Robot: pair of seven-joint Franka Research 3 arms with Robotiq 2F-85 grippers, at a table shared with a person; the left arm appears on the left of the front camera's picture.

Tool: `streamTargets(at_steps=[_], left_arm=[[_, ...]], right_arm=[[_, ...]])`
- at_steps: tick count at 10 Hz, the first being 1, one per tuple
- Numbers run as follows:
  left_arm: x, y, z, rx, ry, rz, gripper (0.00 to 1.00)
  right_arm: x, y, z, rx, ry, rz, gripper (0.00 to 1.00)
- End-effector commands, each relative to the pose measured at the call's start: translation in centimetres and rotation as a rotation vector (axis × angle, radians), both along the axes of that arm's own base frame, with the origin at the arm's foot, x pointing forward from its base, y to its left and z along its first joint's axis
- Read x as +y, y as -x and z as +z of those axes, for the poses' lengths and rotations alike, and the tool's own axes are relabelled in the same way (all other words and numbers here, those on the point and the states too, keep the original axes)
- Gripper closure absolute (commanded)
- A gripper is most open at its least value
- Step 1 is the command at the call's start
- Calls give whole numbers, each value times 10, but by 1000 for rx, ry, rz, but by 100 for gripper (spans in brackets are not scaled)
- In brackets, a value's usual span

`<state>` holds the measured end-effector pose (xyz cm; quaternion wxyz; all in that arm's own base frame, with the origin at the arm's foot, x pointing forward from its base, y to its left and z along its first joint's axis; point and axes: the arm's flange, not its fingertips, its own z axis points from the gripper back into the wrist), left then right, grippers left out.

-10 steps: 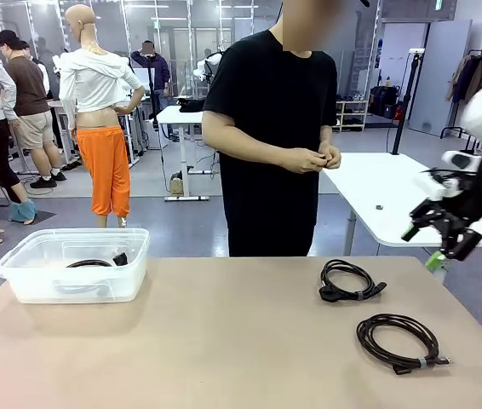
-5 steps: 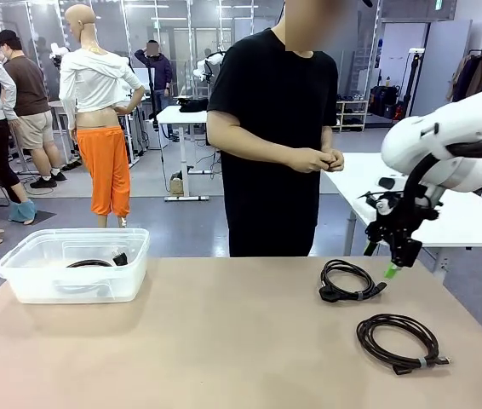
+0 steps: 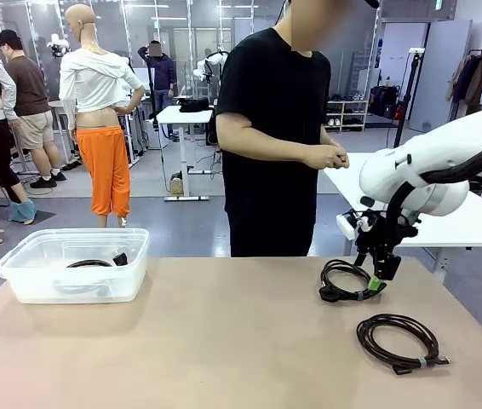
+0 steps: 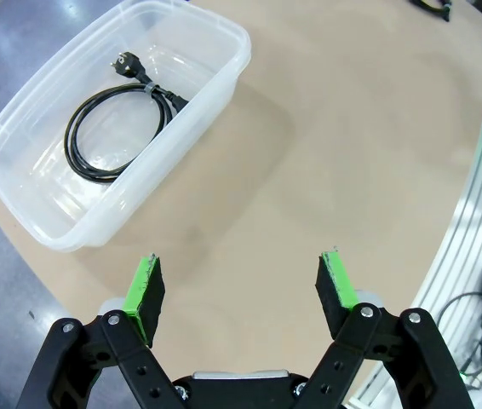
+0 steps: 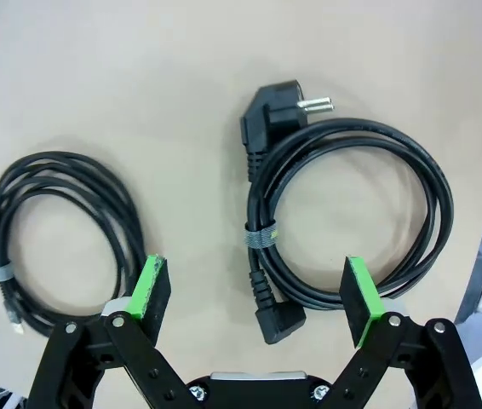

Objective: Organize and store the cables.
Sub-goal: Place the Power Cable into the Organizing box.

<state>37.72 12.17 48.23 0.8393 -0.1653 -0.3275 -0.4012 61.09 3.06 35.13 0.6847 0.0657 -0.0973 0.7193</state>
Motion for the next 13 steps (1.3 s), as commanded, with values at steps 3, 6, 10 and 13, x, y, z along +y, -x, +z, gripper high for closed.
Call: streamTargets(at_steps=[3,6,10,13], left_arm=[[0,-2,5,19,9,8,9],[0,-2,5,19,9,8,9],[0,-2,5,19,9,8,9],[0,-2,5,19,9,8,9]], right_arm=[[1,-6,-30,-15,81,-69,0],[8,-7,-44,-24,87,-115,23],[13,-8,-49,-2,128,-110,100],[16,-6,-42,-7,125,-100,100]])
